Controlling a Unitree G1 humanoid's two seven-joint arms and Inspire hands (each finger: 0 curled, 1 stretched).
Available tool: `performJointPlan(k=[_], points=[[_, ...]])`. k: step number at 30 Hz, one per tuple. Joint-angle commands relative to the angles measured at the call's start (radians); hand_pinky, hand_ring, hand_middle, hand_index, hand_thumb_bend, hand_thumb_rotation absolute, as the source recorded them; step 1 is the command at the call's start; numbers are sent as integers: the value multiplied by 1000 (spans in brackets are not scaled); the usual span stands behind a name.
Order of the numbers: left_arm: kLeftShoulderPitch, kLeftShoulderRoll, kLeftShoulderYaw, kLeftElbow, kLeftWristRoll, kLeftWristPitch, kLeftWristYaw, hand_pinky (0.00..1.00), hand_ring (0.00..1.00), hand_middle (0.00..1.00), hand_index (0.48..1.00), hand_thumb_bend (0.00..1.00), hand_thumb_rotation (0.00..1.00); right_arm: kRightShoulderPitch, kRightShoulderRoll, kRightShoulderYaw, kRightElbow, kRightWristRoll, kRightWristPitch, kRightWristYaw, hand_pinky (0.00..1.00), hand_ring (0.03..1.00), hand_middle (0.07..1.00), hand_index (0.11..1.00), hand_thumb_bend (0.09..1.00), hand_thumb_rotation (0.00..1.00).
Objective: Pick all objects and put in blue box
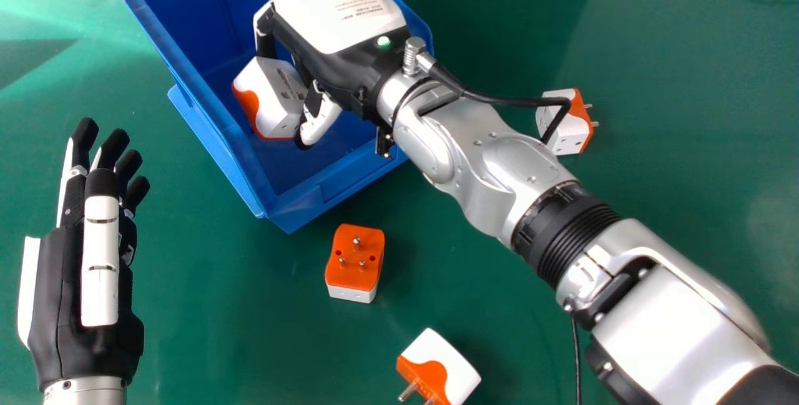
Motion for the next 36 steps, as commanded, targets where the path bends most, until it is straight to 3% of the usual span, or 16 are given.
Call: performJointPlan(k=[1, 8, 15, 22, 36], points=[[11, -3, -4, -28, 3, -17, 3, 941, 942, 949, 968, 513, 863, -60, 12, 5, 7, 8, -5, -23, 207, 278, 408, 506, 509, 25], [15, -10, -10, -33, 4, -13, 14, 934, 935, 942, 962, 507, 857, -79, 23, 31, 59, 4, 0, -16, 192, 262, 411, 514, 509, 10], [24, -15, -17, -45, 17, -13, 31, 931, 933, 941, 962, 508, 864, -83, 31, 53, 101, 3, -1, -25, 196, 271, 423, 517, 510, 4], [21, -12, -14, -29, 9, -27, 24, 927, 932, 940, 965, 503, 876, -69, 28, 63, 115, 9, -1, -24, 174, 241, 406, 513, 509, 1], [22, -12, -14, -28, 12, -31, 22, 940, 939, 949, 976, 503, 894, -63, 30, 80, 134, 6, 19, -26, 205, 282, 429, 516, 512, 0]])
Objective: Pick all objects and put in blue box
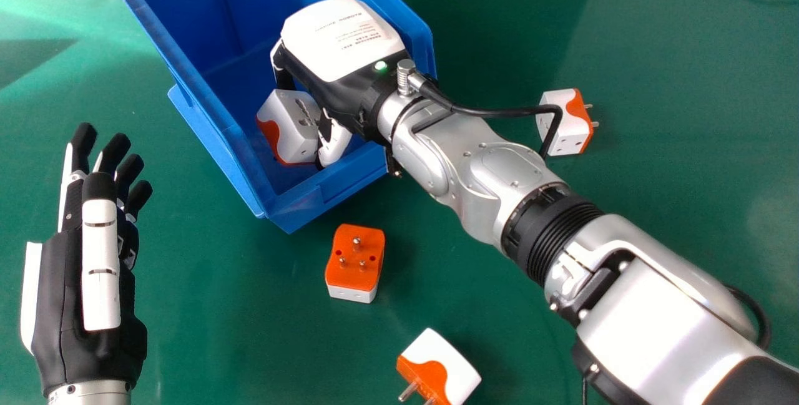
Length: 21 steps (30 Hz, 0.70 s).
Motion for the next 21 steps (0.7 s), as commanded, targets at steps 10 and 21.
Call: performJointPlan(k=[10, 21], points=[[11, -5, -2, -18, 11, -33, 2, 938, 938, 949, 977, 502, 898, -29, 30, 6, 15, 6, 37, -16, 199, 278, 428, 516, 512, 0], [14, -5, -5, -29, 9, -31, 6, 928, 933, 942, 971, 499, 894, -45, 64, 10, 54, 6, 62, -14, 198, 277, 424, 516, 514, 0]])
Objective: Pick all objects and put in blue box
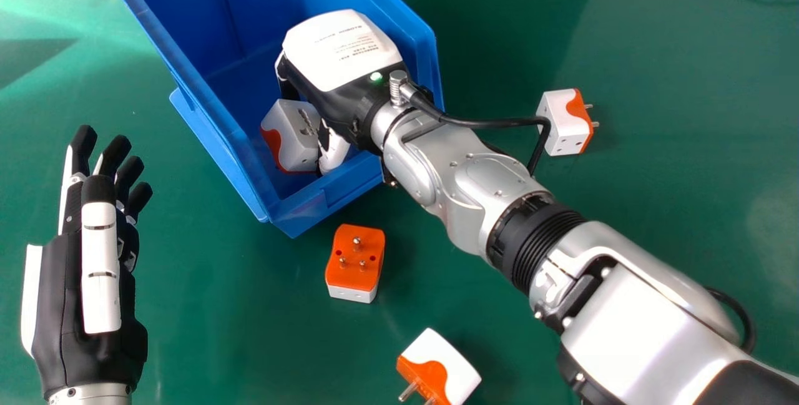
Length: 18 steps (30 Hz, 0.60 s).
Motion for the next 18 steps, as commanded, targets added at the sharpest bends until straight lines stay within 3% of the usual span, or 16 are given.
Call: performJointPlan(k=[1, 5, 7, 11, 15, 18], points=[[7, -3, -3, -26, 8, -25, 2, 928, 933, 942, 971, 499, 894, -39, 9, 3, 1, 6, 1, -19, 198, 277, 424, 516, 514, 0], [10, -5, -3, -29, 11, -25, 5, 927, 932, 941, 970, 499, 894, -38, 14, 3, 9, 4, 5, -44, 203, 283, 426, 515, 514, 0], [13, -7, -5, -36, 6, -15, 7, 927, 932, 942, 970, 496, 894, -38, 15, 4, 12, 2, 6, -58, 202, 281, 426, 514, 515, 0], [16, -6, -8, -42, 12, -12, 12, 926, 931, 940, 969, 496, 893, -40, 19, 7, 17, 1, 14, -80, 194, 272, 421, 514, 516, 0], [16, -5, -11, -41, 5, -13, 12, 924, 931, 939, 966, 487, 903, -41, 26, -3, 20, 14, 28, -88, 190, 267, 420, 515, 515, 0], [17, -2, -12, -40, 10, -14, 16, 925, 932, 939, 966, 485, 904, -43, 31, -9, 21, 20, 41, -95, 186, 263, 418, 515, 515, 0]])
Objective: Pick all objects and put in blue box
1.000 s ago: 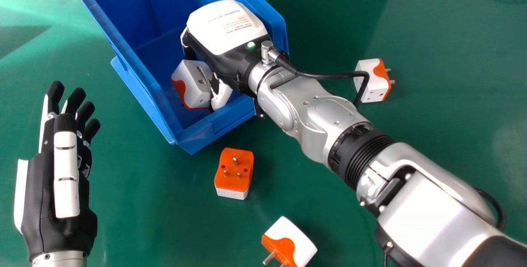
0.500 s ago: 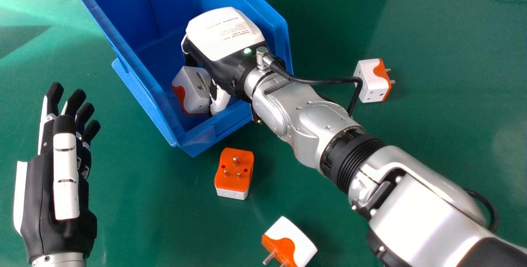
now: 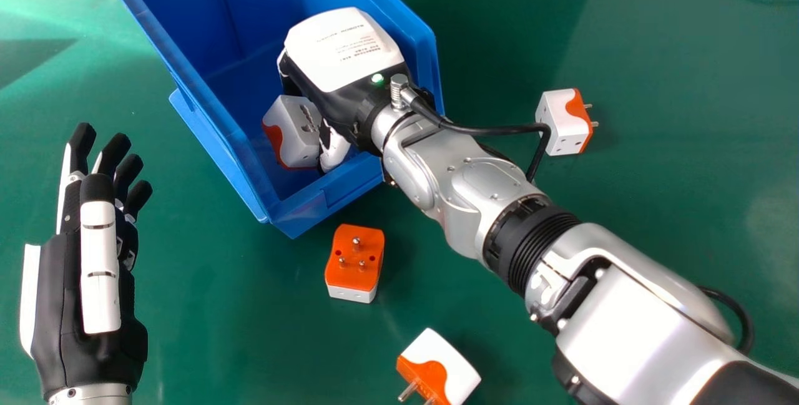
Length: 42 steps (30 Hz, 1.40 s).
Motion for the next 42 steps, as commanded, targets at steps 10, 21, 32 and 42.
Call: performJointPlan(k=[10, 21, 32, 42], points=[[5, -4, -3, -25, 0, -10, 5, 920, 930, 939, 962, 486, 895, -51, 20, -19, 2, 25, 27, -74, 196, 281, 428, 520, 515, 0], [8, 0, -4, -29, 7, -13, 5, 920, 931, 941, 963, 487, 891, -61, 54, -89, 17, 119, 75, -46, 247, 328, 451, 509, 511, 33], [5, 2, 0, -29, 11, -9, 7, 929, 931, 937, 967, 483, 904, -73, 48, 7, 2, 62, 132, -16, 402, 520, 659, 767, 598, 677], [4, 3, -2, -26, 9, -10, 4, 940, 937, 942, 971, 503, 894, -65, 41, 11, -5, 64, 122, -26, 469, 621, 784, 847, 635, 820]])
